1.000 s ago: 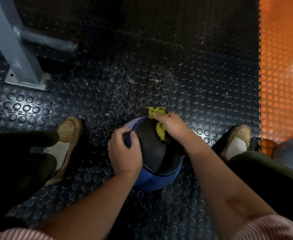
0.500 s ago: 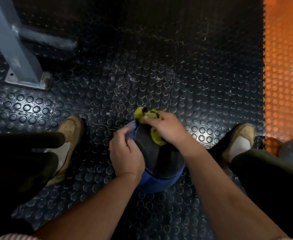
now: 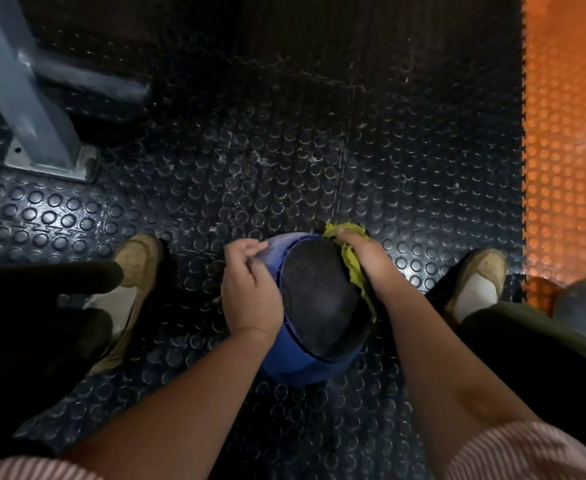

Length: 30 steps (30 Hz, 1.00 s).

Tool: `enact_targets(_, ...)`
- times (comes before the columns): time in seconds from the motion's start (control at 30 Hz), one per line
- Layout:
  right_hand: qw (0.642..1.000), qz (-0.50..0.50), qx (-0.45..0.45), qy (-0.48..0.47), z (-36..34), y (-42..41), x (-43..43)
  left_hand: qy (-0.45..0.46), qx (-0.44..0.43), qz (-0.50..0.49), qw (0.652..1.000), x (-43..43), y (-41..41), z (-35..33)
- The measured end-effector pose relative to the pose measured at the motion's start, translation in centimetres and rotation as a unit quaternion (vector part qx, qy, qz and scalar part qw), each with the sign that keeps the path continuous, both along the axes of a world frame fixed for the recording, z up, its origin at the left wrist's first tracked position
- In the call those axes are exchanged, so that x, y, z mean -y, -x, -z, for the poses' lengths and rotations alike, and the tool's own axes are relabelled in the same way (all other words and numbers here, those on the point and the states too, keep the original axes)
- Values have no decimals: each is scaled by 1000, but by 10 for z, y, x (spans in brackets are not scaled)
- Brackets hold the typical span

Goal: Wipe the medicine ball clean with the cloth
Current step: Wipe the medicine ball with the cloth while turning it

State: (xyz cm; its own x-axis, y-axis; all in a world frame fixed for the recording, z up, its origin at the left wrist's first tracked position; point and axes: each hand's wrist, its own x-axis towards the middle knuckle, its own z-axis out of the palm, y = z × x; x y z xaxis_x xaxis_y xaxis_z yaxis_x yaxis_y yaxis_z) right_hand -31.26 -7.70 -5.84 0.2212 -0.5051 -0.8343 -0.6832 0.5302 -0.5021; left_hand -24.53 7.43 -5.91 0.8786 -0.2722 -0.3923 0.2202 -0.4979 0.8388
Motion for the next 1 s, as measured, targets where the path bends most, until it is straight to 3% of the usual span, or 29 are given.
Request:
enact_targets(0.07,999,14,-28,-36,9,-8,10,-6,-9,-14,1000,4,-9,1)
enact_targets(0.17,998,-11,4,-66,8,-23,18,-17,-14,-41,999,12,-23,2)
enact_targets(0.3,992,-115,25,51,-6,-40,8,-44,-14,-83,995,22,-35,4)
enact_targets(0.37,956,-236,-14,172,-14,-41,-12,-40,-12,-94,995,24,-33,5)
enact_targets(0.43,880,-359,-28,310,-27,-32,-36,-33,-12,-97,995,24,-31,3)
enact_targets(0.5,861,-379,5,339,-29,-12,-50,-30,-12,-94,995,23,-30,2)
enact_targets(0.57,916,-257,43,306,-20,10,-49,-26,-13,-87,996,21,-29,1)
enact_targets(0.63,980,-37,58,188,-3,26,-38,-23,-15,-85,996,18,-26,1)
enact_targets(0.7,995,86,35,34,13,37,-26,-21,-18,-85,996,16,-22,1)
enact_targets(0.83,988,131,13,-84,37,39,-5,-28,-17,-90,995,16,-18,2)
enact_targets(1.0,994,105,20,-11,30,19,-3,-52,-27,-129,990,21,-27,5)
